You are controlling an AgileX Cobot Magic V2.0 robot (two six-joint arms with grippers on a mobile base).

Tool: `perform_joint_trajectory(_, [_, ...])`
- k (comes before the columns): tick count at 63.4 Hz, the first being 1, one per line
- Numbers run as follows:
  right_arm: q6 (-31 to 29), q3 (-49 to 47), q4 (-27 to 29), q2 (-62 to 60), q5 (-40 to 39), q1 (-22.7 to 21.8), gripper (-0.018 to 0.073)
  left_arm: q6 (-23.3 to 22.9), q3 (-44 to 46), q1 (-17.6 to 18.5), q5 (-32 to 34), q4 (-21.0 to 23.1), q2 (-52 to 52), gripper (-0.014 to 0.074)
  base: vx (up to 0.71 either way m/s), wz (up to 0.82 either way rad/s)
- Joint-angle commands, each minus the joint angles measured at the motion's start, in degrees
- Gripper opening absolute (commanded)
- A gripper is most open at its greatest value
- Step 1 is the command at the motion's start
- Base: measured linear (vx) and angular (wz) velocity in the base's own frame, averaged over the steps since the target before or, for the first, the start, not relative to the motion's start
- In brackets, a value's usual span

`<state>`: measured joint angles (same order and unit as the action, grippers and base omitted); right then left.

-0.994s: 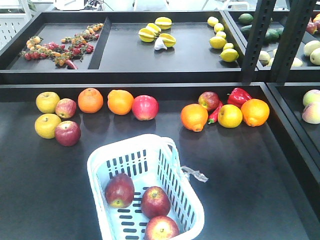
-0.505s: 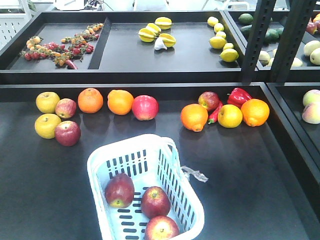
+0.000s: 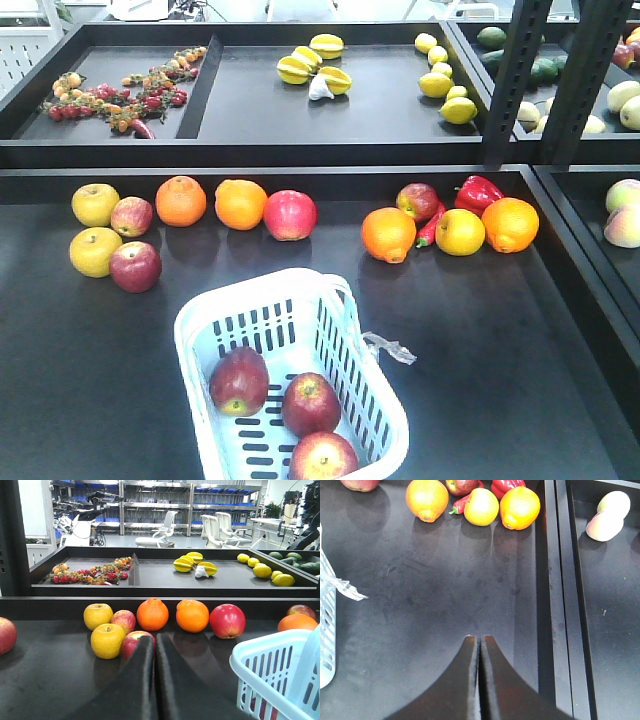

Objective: Pick three apples into basket with both arms

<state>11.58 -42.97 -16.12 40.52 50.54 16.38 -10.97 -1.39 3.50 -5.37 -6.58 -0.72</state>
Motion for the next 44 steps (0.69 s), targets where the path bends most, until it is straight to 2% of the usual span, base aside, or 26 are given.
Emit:
perform_joint_trajectory(1, [-0.1, -1.8, -1.4, -0.1, -3.0, -0.4, -0.0009, -0.2, -1.3, -0.1, 4.3, 0.6, -0.8, -0.0006, 0.00, 0.00])
perform_joint_trajectory(44, [-0.2, -1.2, -1.5, -1.9, -4.4, -0.4, -0.0009, -0.2, -1.3, -0.1, 4.3, 0.6, -0.8, -0.0006, 0.00, 0.00])
